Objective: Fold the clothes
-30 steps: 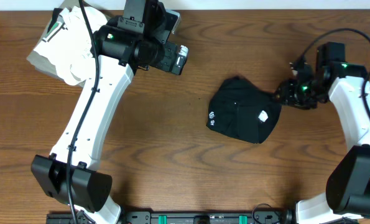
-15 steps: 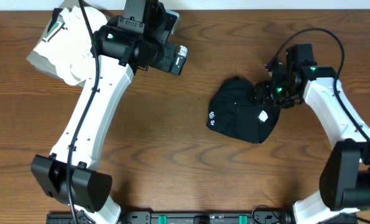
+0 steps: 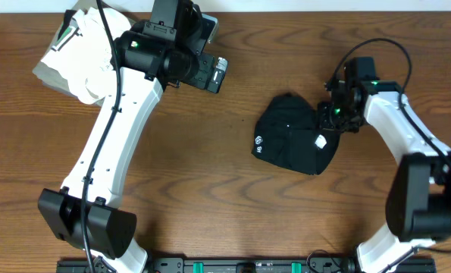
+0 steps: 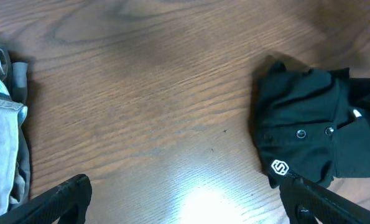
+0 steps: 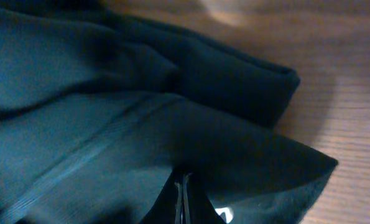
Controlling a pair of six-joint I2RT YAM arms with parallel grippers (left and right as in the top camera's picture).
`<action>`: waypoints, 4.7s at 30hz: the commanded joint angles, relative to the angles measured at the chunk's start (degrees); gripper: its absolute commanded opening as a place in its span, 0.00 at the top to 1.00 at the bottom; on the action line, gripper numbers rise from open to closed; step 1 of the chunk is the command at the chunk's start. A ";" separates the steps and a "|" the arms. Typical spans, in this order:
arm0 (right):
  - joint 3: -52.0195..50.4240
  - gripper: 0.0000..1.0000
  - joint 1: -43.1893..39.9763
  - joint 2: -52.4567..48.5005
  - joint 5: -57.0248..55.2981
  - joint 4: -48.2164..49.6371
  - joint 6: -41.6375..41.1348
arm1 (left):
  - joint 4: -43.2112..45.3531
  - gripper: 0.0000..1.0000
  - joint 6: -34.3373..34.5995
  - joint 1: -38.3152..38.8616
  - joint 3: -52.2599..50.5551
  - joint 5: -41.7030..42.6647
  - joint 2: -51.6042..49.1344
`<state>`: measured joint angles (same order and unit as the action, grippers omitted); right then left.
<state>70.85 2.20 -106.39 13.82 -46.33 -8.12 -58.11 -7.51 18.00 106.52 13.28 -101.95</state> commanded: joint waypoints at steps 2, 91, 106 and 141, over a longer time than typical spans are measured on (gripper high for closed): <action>-0.37 0.99 -0.98 -5.38 -3.37 0.63 -0.22 | -0.13 0.02 -0.33 -0.09 -0.66 -0.52 -0.81; 9.66 0.79 0.39 -0.33 10.29 2.14 7.10 | 27.76 0.94 -25.00 20.61 -29.49 12.83 -10.58; 9.66 0.80 0.39 -11.91 10.40 5.81 6.91 | 22.14 0.94 -25.03 20.61 -29.49 12.76 -10.56; 32.98 0.51 -4.44 -7.02 9.51 -28.39 11.23 | 16.79 0.16 -1.11 8.68 -25.79 -5.44 -4.94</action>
<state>102.89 -2.48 -115.00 24.64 -73.28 1.98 -41.12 -14.83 29.26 79.24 4.23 -109.80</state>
